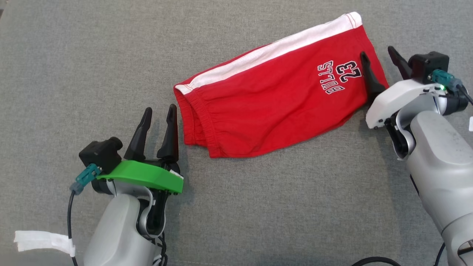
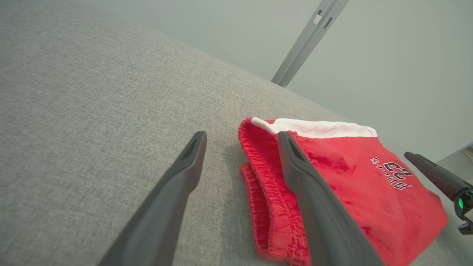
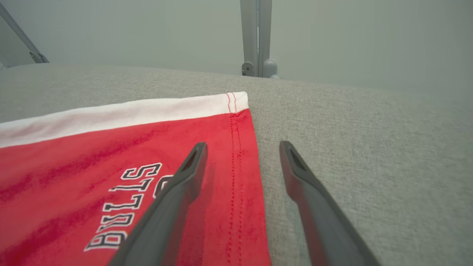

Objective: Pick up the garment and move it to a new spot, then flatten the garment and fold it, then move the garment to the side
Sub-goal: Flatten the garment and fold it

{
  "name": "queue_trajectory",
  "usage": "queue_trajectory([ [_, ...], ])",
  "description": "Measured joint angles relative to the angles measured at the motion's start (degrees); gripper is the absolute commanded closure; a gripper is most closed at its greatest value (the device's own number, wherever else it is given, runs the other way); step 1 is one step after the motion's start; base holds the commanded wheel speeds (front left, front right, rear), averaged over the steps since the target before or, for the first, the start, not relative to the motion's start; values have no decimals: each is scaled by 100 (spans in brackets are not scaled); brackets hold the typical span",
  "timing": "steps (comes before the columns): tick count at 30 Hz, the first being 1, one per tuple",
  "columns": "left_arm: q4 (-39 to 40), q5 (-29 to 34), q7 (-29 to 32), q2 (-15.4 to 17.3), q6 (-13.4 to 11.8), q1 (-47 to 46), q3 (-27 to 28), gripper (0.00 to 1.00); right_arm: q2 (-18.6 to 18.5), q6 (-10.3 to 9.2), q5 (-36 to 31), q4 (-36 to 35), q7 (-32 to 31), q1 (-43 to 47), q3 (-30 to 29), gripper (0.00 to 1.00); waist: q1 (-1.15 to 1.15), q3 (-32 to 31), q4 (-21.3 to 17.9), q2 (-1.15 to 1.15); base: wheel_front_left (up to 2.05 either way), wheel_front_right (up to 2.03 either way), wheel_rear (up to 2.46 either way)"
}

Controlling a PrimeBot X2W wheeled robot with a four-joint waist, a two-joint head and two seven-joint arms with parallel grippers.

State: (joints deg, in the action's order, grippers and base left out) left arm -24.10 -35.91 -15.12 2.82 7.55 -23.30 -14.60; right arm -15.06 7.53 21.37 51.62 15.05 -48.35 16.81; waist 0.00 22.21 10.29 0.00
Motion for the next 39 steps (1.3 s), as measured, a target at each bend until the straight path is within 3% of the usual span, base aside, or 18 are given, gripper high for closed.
queue_trajectory([
  [17, 82, -107, 0, -3, 0, 422, 24, 0, 320, -8, 665, 955, 47, 164, 77, 0, 0, -155, 127, 0, 0, 0, 0],
  [18, 84, -107, 0, -3, 0, 426, 33, 0, 337, -8, 702, 973, 47, 164, 120, 5, 0, -170, 128, 0, 0, 0, 0],
  [20, 90, -80, 0, -2, 0, 443, 69, 0, 375, -8, 765, 996, 47, 168, 207, 96, 0, -201, 121, 0, 0, 0, 0],
  [21, 90, -77, 0, -2, 0, 456, 82, 0, 389, -8, 822, 1000, 46, 181, 229, 100, 0, -222, 114, 0, 0, 0, 0],
  [29, 90, -19, 0, 0, 0, 619, 83, 0, 417, 1, 1091, 626, 16, 625, -97, 100, 0, -483, 24, 0, 0, 0, 0],
  [39, -68, 45, 0, -2, 0, 1260, 57, 0, 754, 0, 1319, -313, 10, 2164, -892, 100, 0, -1197, -211, 0, 0, 0, 0],
])
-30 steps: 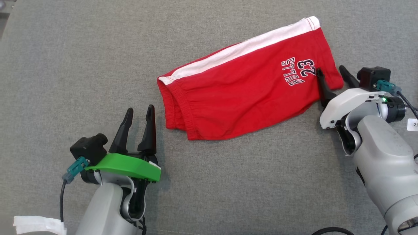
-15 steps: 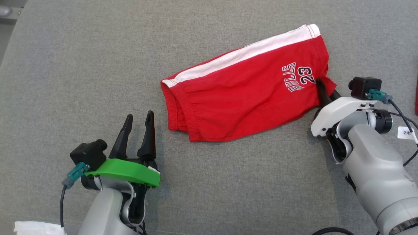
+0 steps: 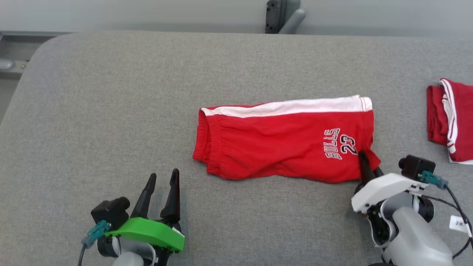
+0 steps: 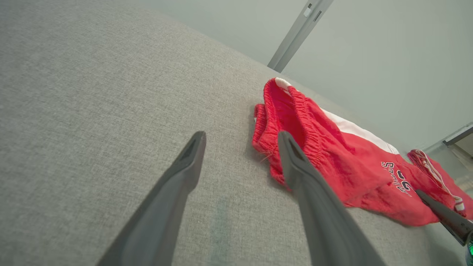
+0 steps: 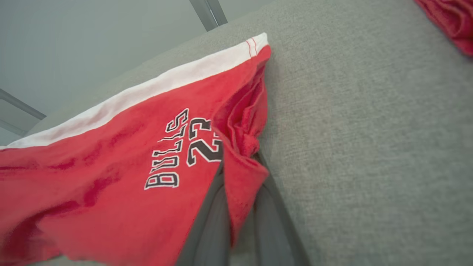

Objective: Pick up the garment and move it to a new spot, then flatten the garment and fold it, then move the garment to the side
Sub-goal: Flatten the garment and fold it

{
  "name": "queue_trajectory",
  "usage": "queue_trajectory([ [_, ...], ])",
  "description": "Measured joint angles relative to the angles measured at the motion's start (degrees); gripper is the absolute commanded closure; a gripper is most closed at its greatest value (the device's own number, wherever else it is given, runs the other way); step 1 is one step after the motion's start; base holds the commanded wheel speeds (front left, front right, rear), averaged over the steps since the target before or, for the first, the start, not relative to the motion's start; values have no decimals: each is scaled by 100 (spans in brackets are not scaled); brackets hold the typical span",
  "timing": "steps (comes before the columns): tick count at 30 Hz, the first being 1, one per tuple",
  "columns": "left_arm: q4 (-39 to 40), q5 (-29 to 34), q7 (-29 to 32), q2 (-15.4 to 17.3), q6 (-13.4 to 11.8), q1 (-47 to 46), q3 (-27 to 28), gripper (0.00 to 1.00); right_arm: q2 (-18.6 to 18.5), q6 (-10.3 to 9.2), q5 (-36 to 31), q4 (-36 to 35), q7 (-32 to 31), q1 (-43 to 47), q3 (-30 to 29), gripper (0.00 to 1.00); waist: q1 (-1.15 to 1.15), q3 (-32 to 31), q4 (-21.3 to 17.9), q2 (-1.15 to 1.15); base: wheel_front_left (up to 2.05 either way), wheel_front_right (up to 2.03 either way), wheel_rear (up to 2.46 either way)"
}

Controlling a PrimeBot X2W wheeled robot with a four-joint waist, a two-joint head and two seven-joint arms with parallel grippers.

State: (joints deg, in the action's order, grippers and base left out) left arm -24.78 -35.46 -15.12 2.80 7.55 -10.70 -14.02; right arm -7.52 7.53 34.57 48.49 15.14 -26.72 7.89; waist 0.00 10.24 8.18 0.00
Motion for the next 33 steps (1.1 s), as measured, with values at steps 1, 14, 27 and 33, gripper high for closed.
queue_trajectory([
  [1, -18, 8, 0, -2, 0, 79, -4, 0, 23, 0, -5, -66, 0, 154, 4, 100, 0, -83, -32, 0, 0, 0, 0],
  [14, 8, 54, 0, 0, 0, 635, 41, 0, 68, -1, -323, -559, -1, 960, -476, 100, 0, -838, -433, 0, 0, 0, 0],
  [27, -42, 19, 0, -1, 0, 633, -77, 0, 275, -4, -1115, -1770, 0, 417, 968, 100, 0, -782, -262, 0, 0, 0, 0],
  [33, -56, -41, 0, -1, 0, 586, -219, 0, 417, -3, -998, -1421, -1, 152, 2041, 100, 0, -742, 19, 0, 0, 0, 0],
])
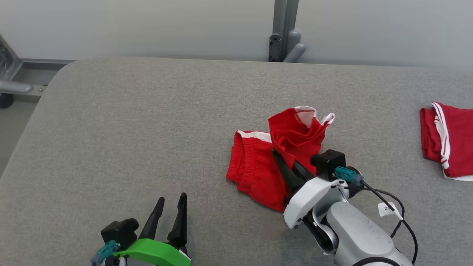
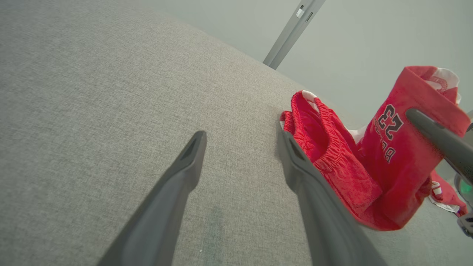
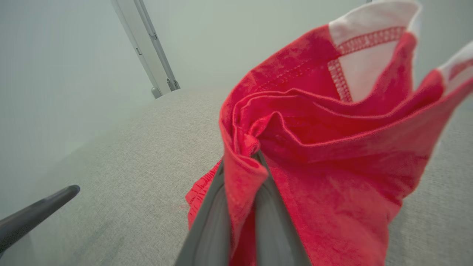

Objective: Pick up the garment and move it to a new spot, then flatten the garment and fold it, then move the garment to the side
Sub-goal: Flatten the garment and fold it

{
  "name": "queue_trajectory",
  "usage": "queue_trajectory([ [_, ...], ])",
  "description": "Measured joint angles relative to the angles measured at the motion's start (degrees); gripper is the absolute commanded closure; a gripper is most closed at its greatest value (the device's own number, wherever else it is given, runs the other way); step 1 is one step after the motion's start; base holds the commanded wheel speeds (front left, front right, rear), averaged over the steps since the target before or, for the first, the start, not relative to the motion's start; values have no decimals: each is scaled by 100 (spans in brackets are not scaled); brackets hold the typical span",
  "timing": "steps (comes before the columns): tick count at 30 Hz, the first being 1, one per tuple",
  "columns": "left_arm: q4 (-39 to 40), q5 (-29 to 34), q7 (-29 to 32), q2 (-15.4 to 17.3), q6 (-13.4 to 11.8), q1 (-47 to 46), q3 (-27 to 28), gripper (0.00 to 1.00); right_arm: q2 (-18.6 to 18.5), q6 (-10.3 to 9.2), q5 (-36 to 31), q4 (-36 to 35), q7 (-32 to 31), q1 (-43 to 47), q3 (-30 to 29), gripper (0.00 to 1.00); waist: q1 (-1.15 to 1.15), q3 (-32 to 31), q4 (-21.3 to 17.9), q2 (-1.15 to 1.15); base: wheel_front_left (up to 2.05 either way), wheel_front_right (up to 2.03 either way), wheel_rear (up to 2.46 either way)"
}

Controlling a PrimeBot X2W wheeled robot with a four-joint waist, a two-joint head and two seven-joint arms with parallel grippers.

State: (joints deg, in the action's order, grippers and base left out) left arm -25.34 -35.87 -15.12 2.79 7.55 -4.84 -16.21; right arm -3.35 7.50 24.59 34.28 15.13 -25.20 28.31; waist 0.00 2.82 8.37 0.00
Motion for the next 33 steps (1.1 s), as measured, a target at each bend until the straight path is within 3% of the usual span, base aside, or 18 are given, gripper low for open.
queue_trajectory([
  [5, -40, 0, 0, 1, 0, -24, 8, 0, 42, 0, 80, 532, 0, -265, 476, 100, 0, 42, 264, 0, 0, 0, 0],
  [6, -45, 0, 0, 2, 0, -25, 8, 0, 45, 0, 114, 658, 0, -315, 532, 87, 0, 53, 314, 0, 0, 0, 0],
  [7, -46, -1, 0, 2, 0, -27, 3, 0, 45, 0, 115, 753, 0, -362, 568, 63, 0, 64, 359, 0, 0, 0, 0],
  [8, -46, -8, 0, 2, 0, -33, -1, 0, 46, 0, 142, 839, 0, -407, 579, 2, 0, 76, 401, 0, 0, 0, 0],
  [13, -46, -9, 0, 2, 0, -42, 64, 0, 46, 0, 388, 946, 0, -522, 681, 0, 0, 140, 508, 0, 0, 0, 0],
  [18, -20, 21, 1, 0, 0, -40, 221, 0, 47, 0, 533, 447, 0, -537, 789, 0, 0, 133, 386, 0, 0, 0, 0],
  [24, 81, 104, 0, 3, 0, 12, 445, 0, -34, 0, 503, -82, 1, -54, 115, 0, 0, 17, 100, 0, 0, 0, 0],
  [33, 100, 143, 0, 2, 0, 77, 426, 0, -231, 0, 332, 109, 1, 674, -534, 0, 0, -103, -157, 0, 0, 0, 0],
])
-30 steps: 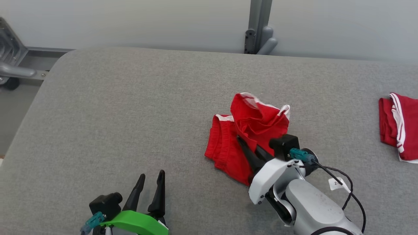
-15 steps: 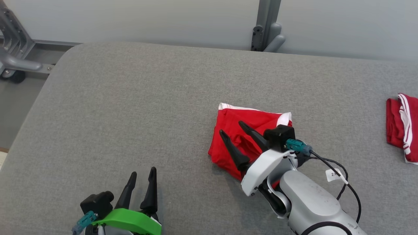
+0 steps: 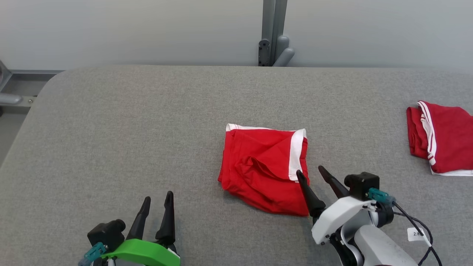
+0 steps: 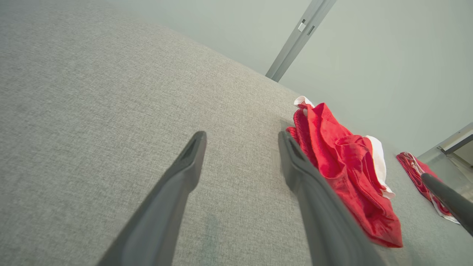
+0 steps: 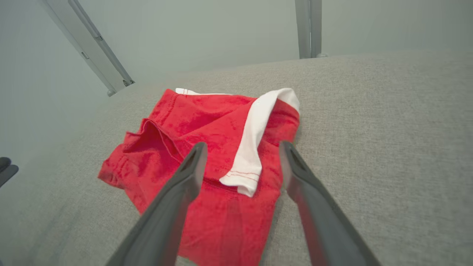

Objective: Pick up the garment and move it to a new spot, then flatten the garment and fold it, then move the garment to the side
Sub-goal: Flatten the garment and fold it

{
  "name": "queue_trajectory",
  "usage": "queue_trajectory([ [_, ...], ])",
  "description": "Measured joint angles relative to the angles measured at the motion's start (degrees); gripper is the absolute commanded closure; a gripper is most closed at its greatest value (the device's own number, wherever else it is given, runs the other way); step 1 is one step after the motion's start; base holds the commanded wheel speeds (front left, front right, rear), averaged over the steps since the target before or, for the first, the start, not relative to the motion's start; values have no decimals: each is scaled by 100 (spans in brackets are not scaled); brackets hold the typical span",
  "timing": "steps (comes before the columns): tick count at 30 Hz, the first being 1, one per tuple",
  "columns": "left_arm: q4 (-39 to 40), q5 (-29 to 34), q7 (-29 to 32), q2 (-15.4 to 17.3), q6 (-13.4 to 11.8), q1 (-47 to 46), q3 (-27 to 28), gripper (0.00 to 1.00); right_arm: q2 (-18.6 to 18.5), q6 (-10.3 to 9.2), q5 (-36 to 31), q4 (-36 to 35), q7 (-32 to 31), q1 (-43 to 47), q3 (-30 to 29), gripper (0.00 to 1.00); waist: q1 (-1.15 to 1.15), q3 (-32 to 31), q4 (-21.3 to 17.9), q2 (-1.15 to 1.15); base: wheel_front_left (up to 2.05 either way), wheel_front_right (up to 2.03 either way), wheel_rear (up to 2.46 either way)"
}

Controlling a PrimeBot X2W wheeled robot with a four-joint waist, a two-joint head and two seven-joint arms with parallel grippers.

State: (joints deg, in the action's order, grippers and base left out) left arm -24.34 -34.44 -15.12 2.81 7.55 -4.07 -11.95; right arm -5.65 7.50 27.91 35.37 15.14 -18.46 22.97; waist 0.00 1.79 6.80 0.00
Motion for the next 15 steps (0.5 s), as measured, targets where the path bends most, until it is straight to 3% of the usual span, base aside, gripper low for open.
queue_trajectory([
  [10, -16, 24, 0, 0, 0, -7, -121, 0, 129, 0, 110, 481, -1, -65, -129, 0, 0, 178, 214, 0, 0, 0, 0],
  [13, -23, 25, 0, 0, 0, -8, -118, 0, 141, 0, 123, 531, -1, -98, -181, 5, 0, 213, 273, 0, 0, 0, 0],
  [15, -22, 26, 0, -1, 0, -8, -113, 0, 165, 0, 124, 620, 0, -103, -230, 20, 0, 248, 321, 0, 0, 0, 0],
])
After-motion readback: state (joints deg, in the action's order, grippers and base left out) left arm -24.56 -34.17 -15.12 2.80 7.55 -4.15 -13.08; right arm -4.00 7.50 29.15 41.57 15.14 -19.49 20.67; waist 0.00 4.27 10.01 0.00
